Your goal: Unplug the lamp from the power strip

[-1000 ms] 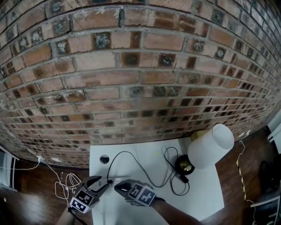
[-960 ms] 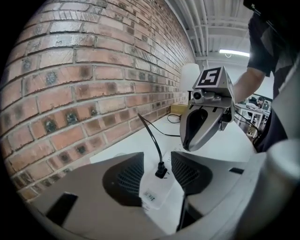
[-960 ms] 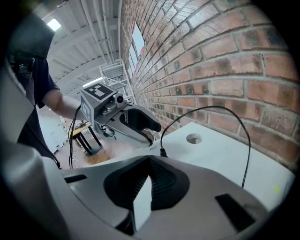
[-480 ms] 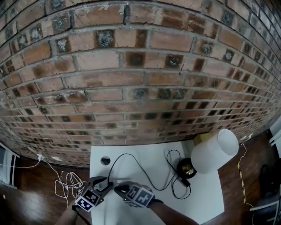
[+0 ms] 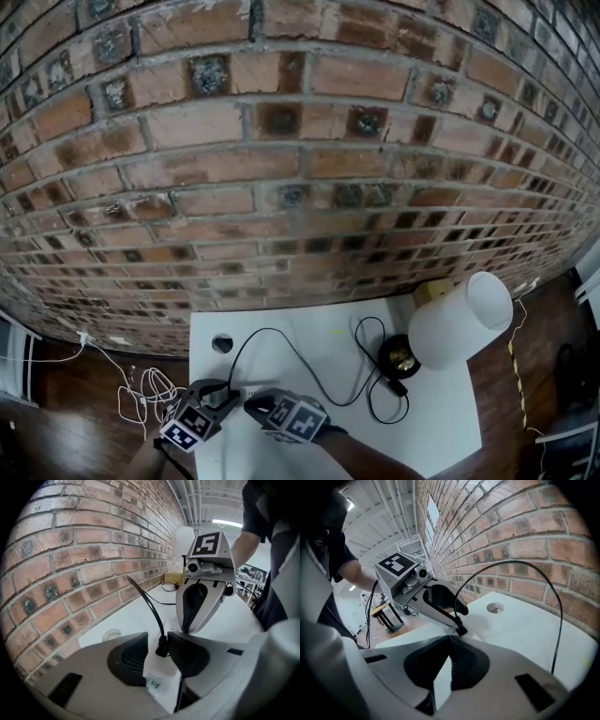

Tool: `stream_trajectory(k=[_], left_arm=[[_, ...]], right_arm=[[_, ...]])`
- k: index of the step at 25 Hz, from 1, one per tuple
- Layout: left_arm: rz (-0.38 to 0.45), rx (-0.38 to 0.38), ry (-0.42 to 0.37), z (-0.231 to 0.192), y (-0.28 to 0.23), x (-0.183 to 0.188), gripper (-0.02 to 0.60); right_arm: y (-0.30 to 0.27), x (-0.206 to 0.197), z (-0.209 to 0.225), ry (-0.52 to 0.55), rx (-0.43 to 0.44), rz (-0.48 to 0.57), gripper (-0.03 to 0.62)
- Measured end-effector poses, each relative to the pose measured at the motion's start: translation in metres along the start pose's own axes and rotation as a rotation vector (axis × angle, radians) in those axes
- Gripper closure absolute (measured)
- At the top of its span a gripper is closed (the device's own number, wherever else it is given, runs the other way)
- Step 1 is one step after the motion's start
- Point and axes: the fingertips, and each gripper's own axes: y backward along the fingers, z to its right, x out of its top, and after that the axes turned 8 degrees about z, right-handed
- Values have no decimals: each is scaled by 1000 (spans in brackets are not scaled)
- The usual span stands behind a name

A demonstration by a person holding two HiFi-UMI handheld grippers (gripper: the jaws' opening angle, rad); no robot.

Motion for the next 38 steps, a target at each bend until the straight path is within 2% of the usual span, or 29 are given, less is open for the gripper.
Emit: stream_trajectory(k=[6,9,16,26,30,33,38], left_arm=[[-2,-36,-45,6,-6,1,475],[1,-48,-43,8,-5,-2,500],[23,-74,12,6,-5,-3,505],[41,-77,25,8,-6,6,506],[54,-60,55,6,-5,6,506],[57,-60,63,7,-5,6,506],[63,-55,66,5,-5,7,508]], right_arm=[[-4,-6,8,-19,-47,-22,602],[-7,-7,8,-13,-54,-32,602],[-9,-15,11,44,-81,-102,602],[-8,-15,17,-66,-109,-115,600],[-9,-15,19,-73,-132,-120,600],[-8,-17,18,-118,-132,-117,600],[-9,-14,20,-79,-140,-134,600]])
